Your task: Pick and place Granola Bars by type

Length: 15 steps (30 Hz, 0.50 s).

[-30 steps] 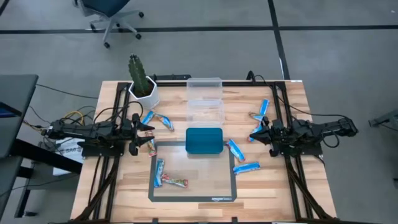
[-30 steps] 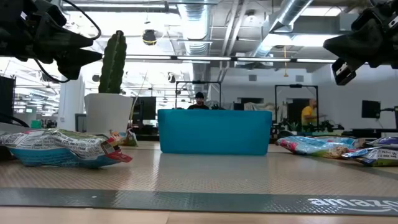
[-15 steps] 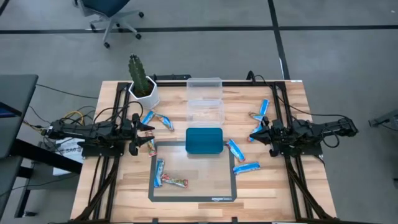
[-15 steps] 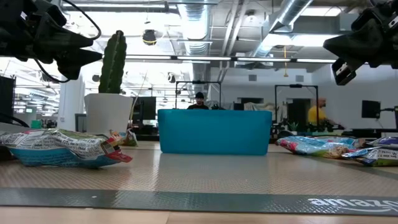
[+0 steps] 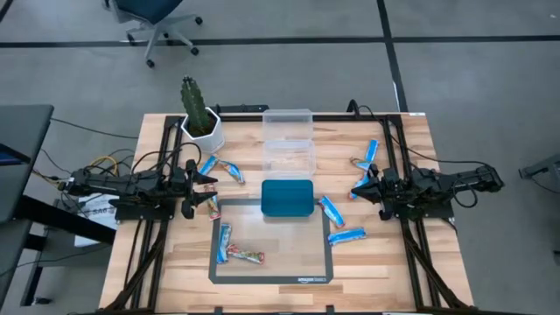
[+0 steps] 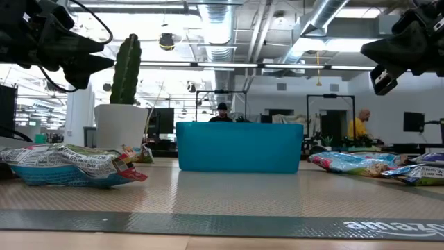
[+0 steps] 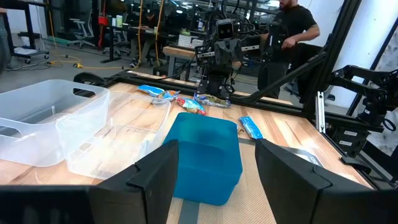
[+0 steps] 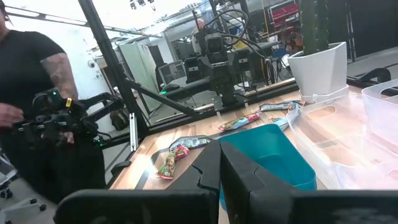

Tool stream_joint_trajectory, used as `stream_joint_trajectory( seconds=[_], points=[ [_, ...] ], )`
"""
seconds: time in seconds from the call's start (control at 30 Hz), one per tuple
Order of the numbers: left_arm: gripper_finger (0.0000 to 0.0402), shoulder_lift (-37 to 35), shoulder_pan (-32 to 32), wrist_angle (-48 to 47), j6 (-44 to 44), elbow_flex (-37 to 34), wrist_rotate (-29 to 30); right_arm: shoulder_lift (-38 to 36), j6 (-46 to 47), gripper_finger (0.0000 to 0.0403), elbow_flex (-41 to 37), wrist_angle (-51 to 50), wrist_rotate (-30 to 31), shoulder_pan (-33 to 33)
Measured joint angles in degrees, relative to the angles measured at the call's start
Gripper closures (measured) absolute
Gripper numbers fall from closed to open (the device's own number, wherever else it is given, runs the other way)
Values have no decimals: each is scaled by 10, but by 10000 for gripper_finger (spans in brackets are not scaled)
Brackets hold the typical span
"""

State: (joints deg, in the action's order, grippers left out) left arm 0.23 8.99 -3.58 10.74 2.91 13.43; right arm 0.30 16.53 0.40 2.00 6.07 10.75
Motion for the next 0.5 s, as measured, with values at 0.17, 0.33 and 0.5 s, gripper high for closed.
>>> stream_joint_trajectory(
  seconds=[0.17,0.33,0.5],
  points=[
    [195,0,0,0,18,0,-4,0,0,403,0,0,0,0],
    [195,0,0,-3,171,0,-98,0,0,403,0,0,0,0],
    [195,0,0,2,321,-1,-177,0,0,403,0,0,0,0]
  ],
)
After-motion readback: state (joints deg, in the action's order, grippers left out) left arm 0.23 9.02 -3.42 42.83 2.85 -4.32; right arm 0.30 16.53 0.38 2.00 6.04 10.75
